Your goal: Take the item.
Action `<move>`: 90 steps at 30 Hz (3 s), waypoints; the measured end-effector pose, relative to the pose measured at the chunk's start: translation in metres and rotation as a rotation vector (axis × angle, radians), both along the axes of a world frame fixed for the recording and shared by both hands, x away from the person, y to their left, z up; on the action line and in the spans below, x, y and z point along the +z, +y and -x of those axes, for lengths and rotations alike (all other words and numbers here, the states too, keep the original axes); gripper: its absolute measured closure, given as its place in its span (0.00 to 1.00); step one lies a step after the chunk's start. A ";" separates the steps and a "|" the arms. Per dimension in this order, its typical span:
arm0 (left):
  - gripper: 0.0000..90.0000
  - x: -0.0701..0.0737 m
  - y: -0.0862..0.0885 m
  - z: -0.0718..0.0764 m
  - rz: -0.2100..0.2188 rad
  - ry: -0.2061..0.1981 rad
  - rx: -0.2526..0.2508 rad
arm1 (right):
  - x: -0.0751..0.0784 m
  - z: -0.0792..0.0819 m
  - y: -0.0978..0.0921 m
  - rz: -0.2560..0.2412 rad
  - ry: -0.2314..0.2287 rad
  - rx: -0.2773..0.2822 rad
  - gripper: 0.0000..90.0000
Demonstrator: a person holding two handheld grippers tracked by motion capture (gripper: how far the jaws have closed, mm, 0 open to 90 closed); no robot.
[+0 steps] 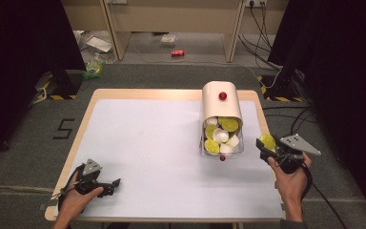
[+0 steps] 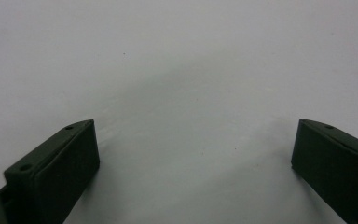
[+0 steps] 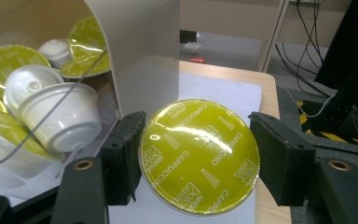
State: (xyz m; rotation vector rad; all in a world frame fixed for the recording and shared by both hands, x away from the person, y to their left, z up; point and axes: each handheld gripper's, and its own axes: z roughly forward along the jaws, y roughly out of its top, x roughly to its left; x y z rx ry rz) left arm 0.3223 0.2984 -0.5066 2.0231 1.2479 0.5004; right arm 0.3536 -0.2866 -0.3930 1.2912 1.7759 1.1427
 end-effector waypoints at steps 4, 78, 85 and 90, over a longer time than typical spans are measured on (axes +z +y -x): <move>0.00 0.000 0.000 0.000 0.000 0.000 0.000 | -0.007 -0.002 -0.001 0.005 0.009 -0.005 0.43; 0.00 0.000 0.000 0.000 -0.001 0.000 0.000 | -0.082 -0.024 0.006 0.075 0.196 0.005 0.43; 0.00 0.000 0.000 0.000 -0.001 0.000 0.000 | -0.085 -0.025 0.006 0.083 0.210 0.009 0.43; 0.00 0.000 0.000 0.000 0.000 0.000 0.000 | -0.087 -0.025 0.006 0.088 0.215 0.011 0.43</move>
